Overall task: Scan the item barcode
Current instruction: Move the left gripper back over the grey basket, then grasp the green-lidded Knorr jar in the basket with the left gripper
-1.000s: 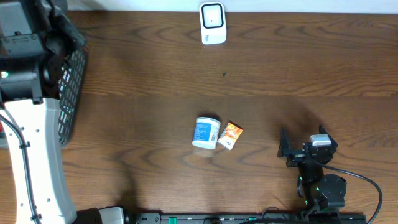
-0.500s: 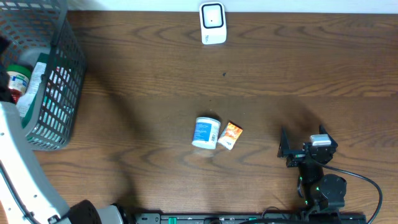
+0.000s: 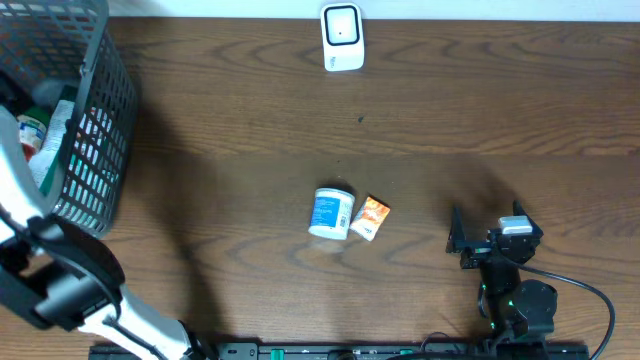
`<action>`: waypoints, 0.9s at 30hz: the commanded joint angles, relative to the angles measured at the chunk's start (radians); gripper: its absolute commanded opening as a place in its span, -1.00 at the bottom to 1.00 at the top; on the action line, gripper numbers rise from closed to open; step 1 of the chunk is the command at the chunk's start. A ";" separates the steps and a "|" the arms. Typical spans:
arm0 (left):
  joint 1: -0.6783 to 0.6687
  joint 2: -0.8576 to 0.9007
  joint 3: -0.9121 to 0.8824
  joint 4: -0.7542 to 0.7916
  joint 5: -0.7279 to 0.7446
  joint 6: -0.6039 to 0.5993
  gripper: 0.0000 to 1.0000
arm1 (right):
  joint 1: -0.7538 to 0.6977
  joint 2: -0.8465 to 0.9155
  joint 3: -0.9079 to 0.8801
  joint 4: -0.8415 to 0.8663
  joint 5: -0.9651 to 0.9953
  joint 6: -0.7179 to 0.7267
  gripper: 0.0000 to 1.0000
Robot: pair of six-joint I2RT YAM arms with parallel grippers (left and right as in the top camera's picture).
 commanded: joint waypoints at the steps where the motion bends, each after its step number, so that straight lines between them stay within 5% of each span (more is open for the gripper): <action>1: 0.008 0.079 0.003 0.043 -0.002 0.169 0.58 | -0.008 -0.004 -0.001 -0.006 -0.001 -0.004 0.99; 17: 0.061 0.348 0.002 0.101 0.121 0.190 0.67 | -0.008 -0.004 -0.001 -0.006 -0.001 -0.004 0.98; 27: 0.058 0.257 0.003 0.111 0.261 0.148 0.48 | -0.008 -0.004 -0.001 -0.006 -0.001 -0.004 0.98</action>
